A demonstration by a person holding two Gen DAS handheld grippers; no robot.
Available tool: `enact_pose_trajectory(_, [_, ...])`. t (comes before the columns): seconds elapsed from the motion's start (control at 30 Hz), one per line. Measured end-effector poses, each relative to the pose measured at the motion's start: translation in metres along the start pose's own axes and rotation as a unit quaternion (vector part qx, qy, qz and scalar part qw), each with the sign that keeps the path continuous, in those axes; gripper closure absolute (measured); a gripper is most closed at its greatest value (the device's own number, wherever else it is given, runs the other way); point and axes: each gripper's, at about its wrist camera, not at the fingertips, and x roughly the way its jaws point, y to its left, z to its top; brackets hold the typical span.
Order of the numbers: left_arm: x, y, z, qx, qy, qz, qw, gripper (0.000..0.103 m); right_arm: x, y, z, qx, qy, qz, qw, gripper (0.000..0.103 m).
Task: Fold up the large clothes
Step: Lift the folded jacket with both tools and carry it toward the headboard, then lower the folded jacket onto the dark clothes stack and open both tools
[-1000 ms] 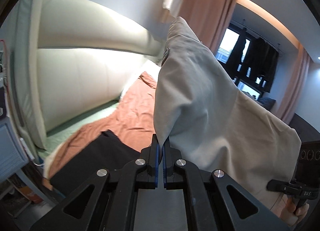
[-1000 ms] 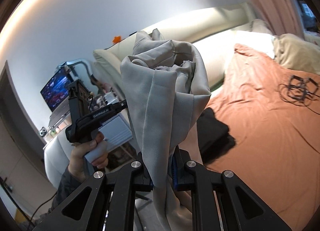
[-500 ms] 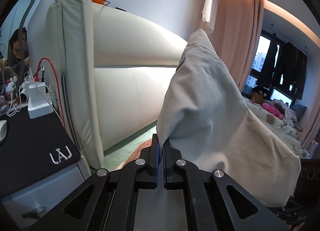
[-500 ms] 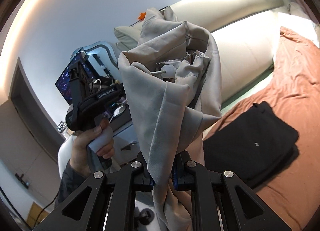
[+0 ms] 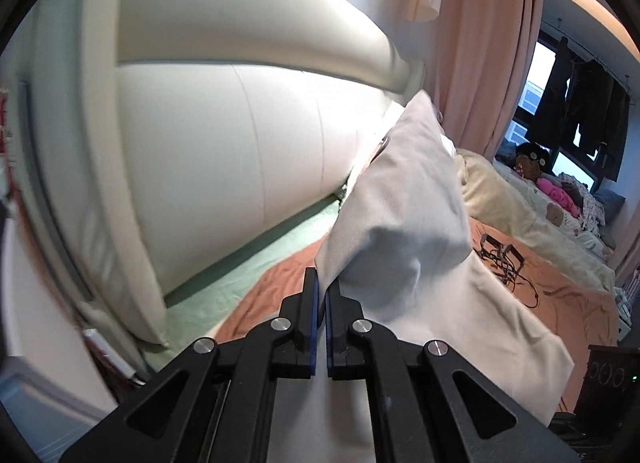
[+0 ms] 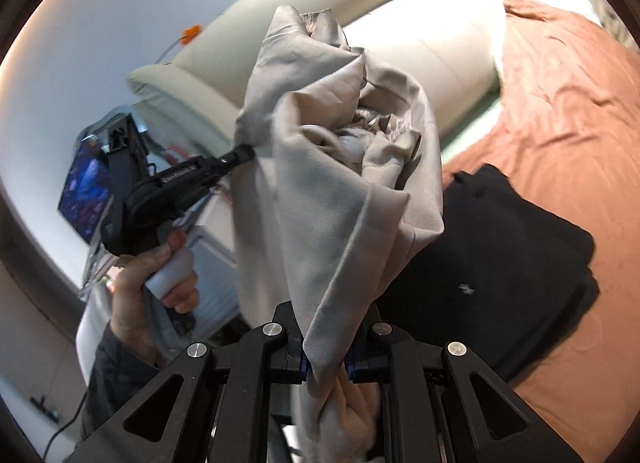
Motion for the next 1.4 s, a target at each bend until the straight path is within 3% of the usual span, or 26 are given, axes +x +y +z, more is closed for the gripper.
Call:
enact_pose_trajectory(0.2, [0.045,-0.016,-0.008,0.001,0.046,0.001,0.9989,0.097,-0.001,-0.063,-0.011,0.035,0.003,-0.031,0.999,0.089])
enact_pose_trajectory(0.3, [0.045,-0.008,-0.021,0.008,0.053,0.033,0.9980,0.097,0.019,-0.093,-0.016,0.069,0.024,-0.068,0.995,0.086])
enact_pose_trajectory(0.43, [0.031,0.016,-0.049,-0.016,0.078,0.044,0.9959,0.097,0.043,-0.133,-0.025,0.113,0.046,-0.110,0.986,0.084])
enact_pose_trajectory(0.53, [0.014,0.030,-0.083,-0.026,0.090,0.052,0.9942,0.094,0.043,-0.142,-0.027,0.133,0.036,-0.091,0.986,0.084])
enact_pose_trajectory(0.67, [0.005,0.046,-0.118,-0.075,0.118,0.042,0.9893,0.093,0.045,-0.141,-0.027,0.128,0.034,-0.099,0.986,0.084])
enact_pose_trajectory(0.87, [-0.024,0.054,-0.162,-0.116,0.113,0.038,0.9861,0.092,0.040,-0.120,-0.005,0.092,0.011,-0.113,0.989,0.090])
enact_pose_trajectory(1.07, [-0.043,0.053,-0.194,-0.139,0.103,0.044,0.9840,0.092,0.046,-0.140,-0.002,0.116,0.005,-0.166,0.979,0.087])
enact_pose_trajectory(1.13, [-0.044,0.052,-0.201,-0.144,0.104,0.042,0.9832,0.086,0.049,-0.151,-0.009,0.137,0.023,-0.166,0.976,0.078])
enact_pose_trajectory(1.17, [-0.045,0.052,-0.207,-0.145,0.102,0.040,0.9833,0.071,0.046,-0.151,-0.013,0.139,0.024,-0.160,0.977,0.070])
enact_pose_trajectory(1.2, [-0.044,0.052,-0.209,-0.147,0.100,0.040,0.9833,0.051,0.043,-0.150,-0.017,0.138,0.024,-0.158,0.977,0.063])
enact_pose_trajectory(1.27, [-0.046,0.052,-0.215,-0.158,0.091,0.046,0.9821,0.029,0.036,-0.142,-0.022,0.128,0.030,-0.152,0.980,0.054])
enact_pose_trajectory(1.37, [-0.047,0.050,-0.219,-0.170,0.085,0.036,0.9811,0.028,0.025,-0.127,-0.027,0.106,0.045,-0.139,0.984,0.052])
enact_pose_trajectory(1.4, [-0.048,0.048,-0.219,-0.169,0.085,0.035,0.9813,0.028,0.021,-0.122,-0.028,0.098,0.046,-0.137,0.985,0.046])
